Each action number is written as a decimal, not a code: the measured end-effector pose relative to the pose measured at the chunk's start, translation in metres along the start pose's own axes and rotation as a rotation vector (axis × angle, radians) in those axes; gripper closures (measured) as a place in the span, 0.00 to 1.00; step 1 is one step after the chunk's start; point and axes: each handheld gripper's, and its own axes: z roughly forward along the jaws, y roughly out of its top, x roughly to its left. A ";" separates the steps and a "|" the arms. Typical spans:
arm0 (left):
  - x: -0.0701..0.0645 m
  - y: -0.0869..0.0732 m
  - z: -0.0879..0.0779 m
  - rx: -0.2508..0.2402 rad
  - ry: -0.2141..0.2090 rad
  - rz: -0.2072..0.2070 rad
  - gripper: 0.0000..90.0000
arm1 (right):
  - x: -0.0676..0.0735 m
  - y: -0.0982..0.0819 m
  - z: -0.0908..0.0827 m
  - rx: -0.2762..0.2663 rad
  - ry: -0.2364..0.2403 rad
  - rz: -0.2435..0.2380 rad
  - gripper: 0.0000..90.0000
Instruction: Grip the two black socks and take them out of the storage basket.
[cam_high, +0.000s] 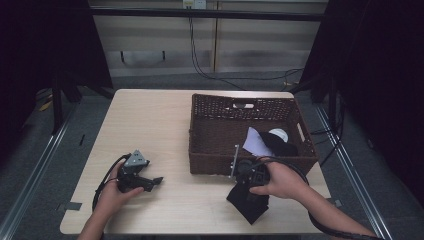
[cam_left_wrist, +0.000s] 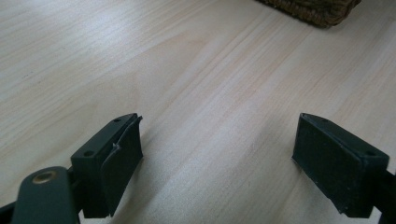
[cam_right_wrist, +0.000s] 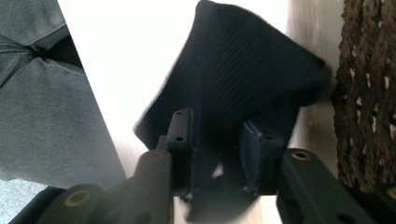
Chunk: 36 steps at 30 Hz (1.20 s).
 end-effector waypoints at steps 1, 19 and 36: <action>0.000 0.000 0.000 0.000 0.000 0.000 0.16 | 0.000 -0.001 -0.001 0.001 -0.005 0.002 0.68; 0.000 0.000 0.000 -0.004 0.001 -0.003 0.16 | -0.005 -0.028 -0.053 -0.068 -0.005 0.058 0.39; 0.000 0.000 0.000 0.001 0.004 0.002 0.16 | -0.031 -0.042 -0.097 -0.059 -0.048 0.111 0.27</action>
